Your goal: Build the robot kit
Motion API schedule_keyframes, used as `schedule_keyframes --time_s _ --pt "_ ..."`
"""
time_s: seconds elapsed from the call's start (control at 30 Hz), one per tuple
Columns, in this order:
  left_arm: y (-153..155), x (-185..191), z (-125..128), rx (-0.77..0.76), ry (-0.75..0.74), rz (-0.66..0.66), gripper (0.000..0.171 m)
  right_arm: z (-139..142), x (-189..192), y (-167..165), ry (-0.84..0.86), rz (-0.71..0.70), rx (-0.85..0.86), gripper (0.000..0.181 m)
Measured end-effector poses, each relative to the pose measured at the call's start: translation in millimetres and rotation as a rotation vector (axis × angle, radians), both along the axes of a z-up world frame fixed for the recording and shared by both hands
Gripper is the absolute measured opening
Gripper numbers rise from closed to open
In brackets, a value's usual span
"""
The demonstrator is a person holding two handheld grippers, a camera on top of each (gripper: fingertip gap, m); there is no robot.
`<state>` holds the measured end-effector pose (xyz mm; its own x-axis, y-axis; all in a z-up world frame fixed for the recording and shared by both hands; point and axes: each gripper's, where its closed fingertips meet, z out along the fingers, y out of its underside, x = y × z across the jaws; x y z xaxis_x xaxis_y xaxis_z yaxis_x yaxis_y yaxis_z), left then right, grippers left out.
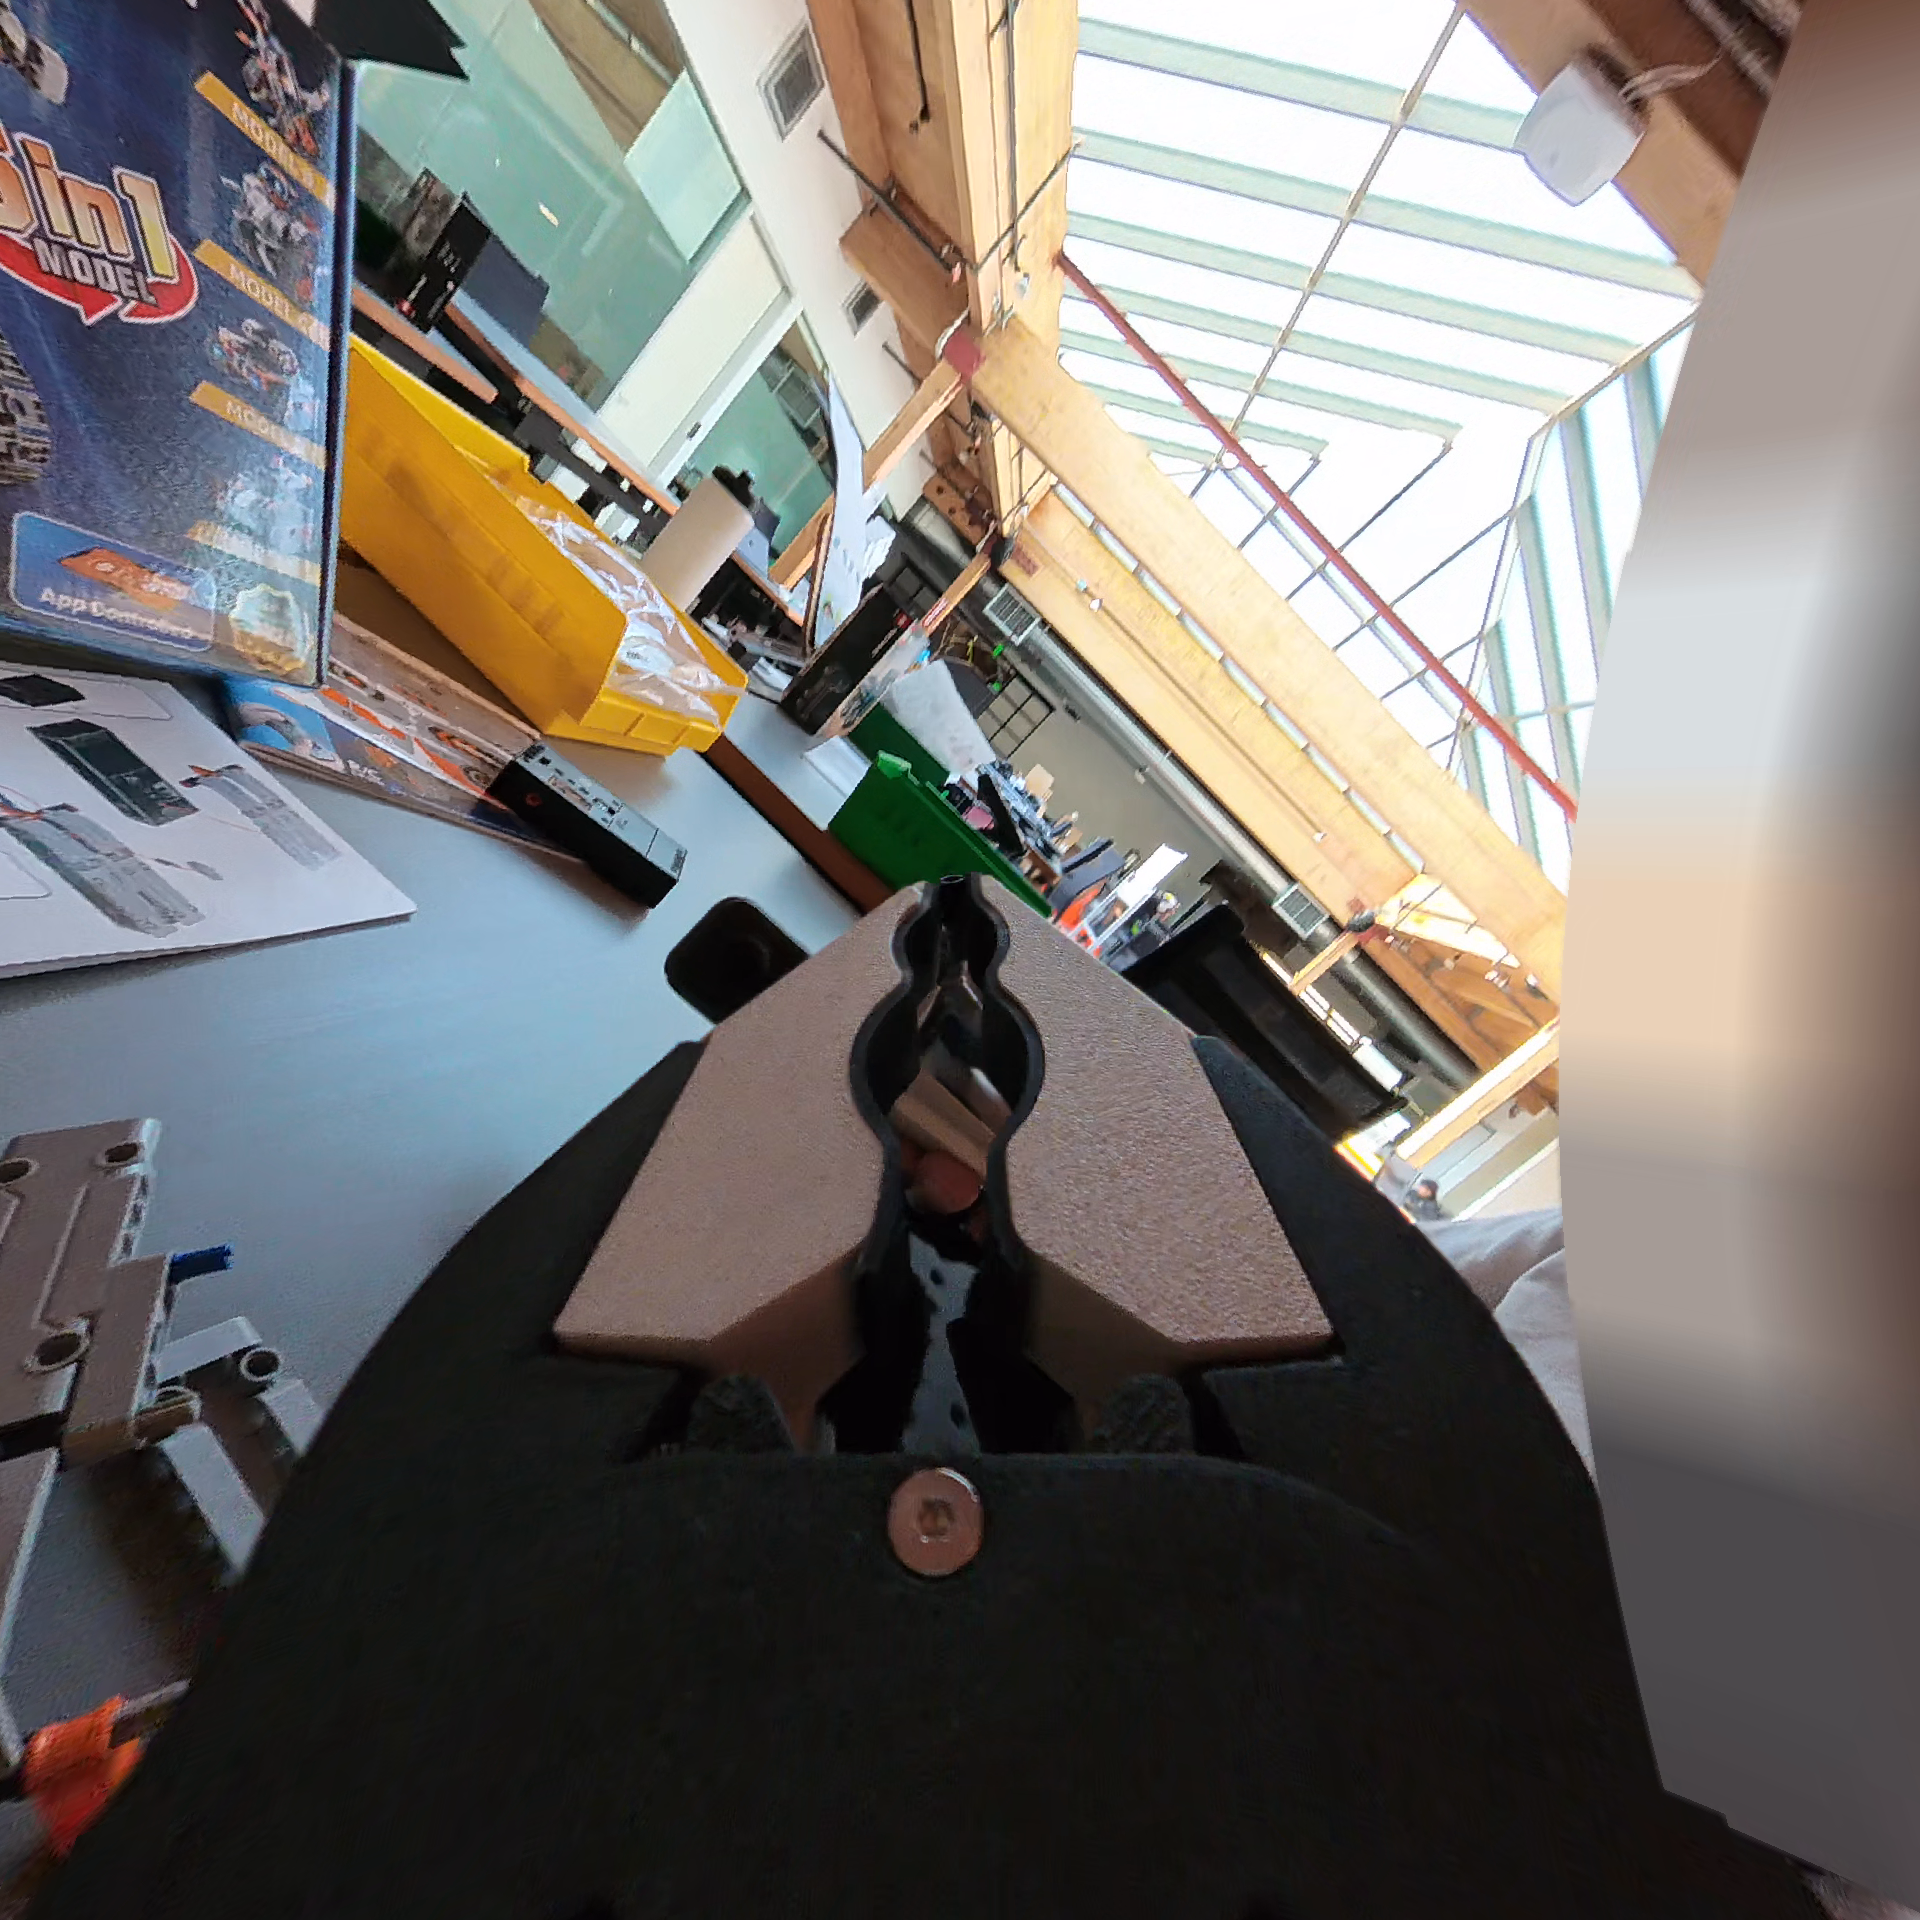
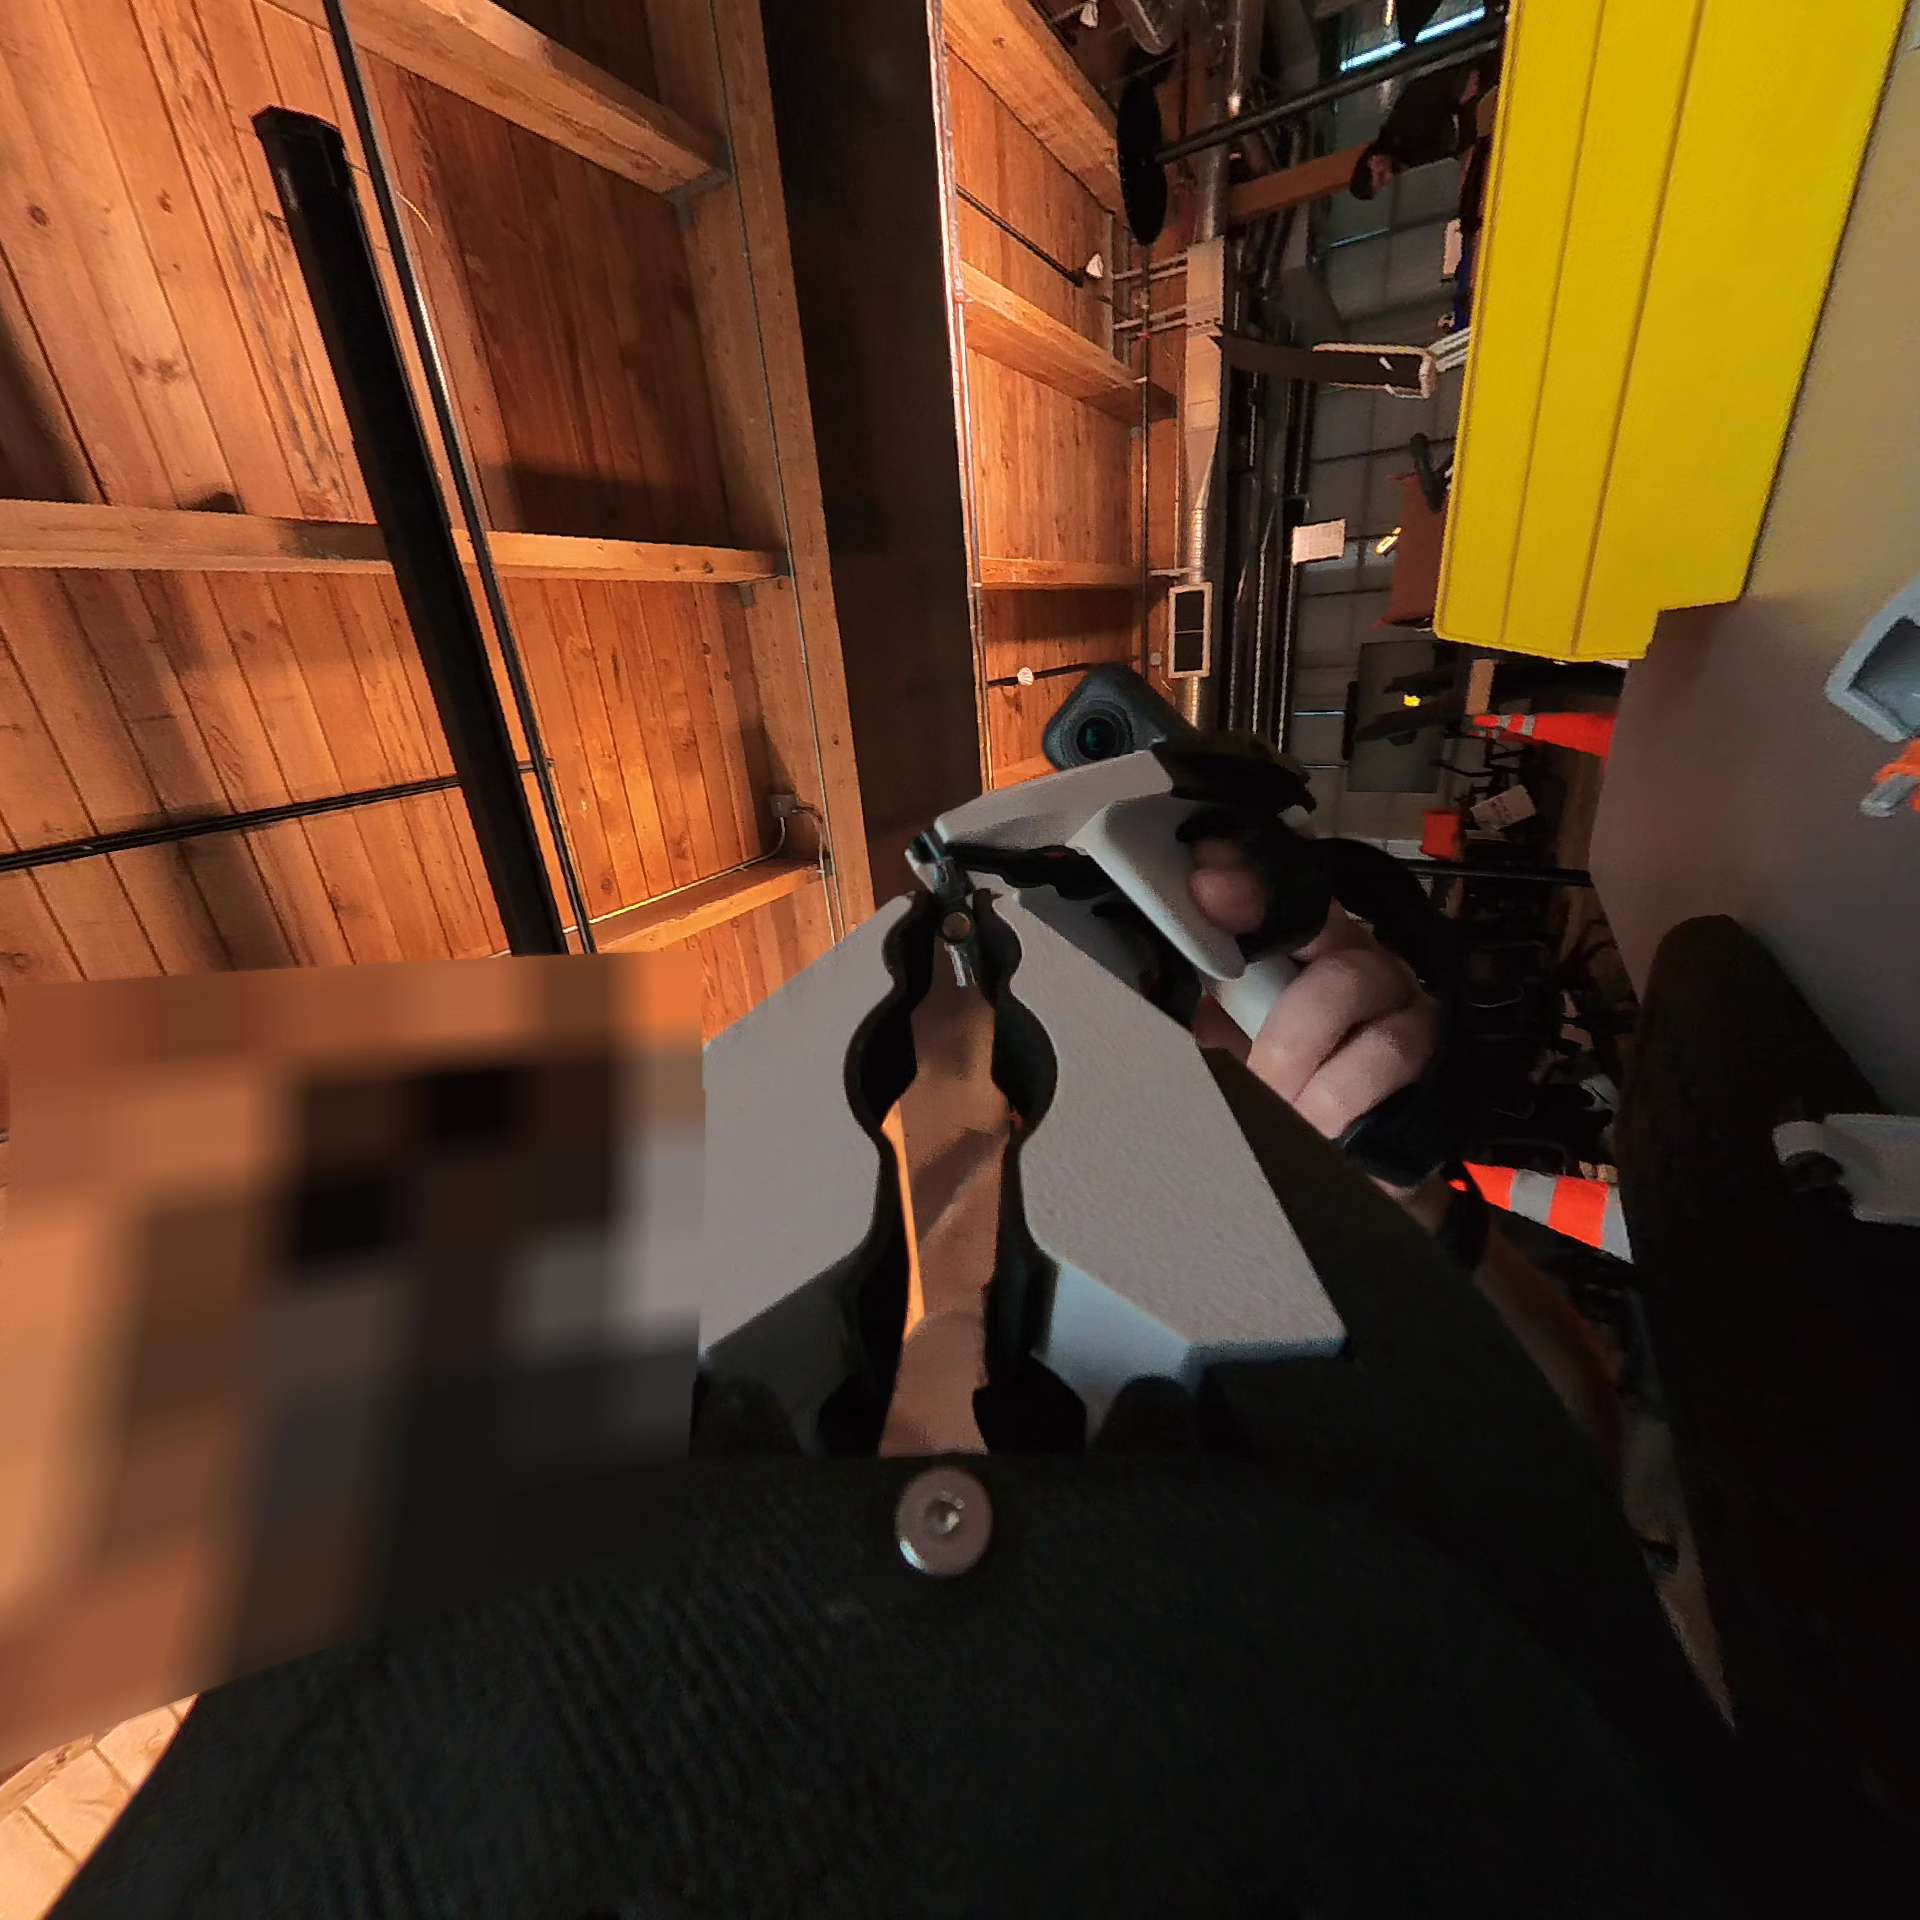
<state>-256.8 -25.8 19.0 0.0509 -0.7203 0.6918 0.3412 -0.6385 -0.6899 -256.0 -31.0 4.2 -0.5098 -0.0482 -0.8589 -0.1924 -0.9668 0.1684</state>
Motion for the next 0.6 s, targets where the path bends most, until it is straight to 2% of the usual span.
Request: schedule_keyframes --time_s 0.33,0.6 --pt "3 0 11 0.007 -0.147 0.026 0.001 8 -2 8 0.092 -0.083 -0.025 0.006" --pt "7 -1 12 0.09 -0.159 0.103 0.001 11 -6 13 0.167 -0.147 -0.101 0.005"
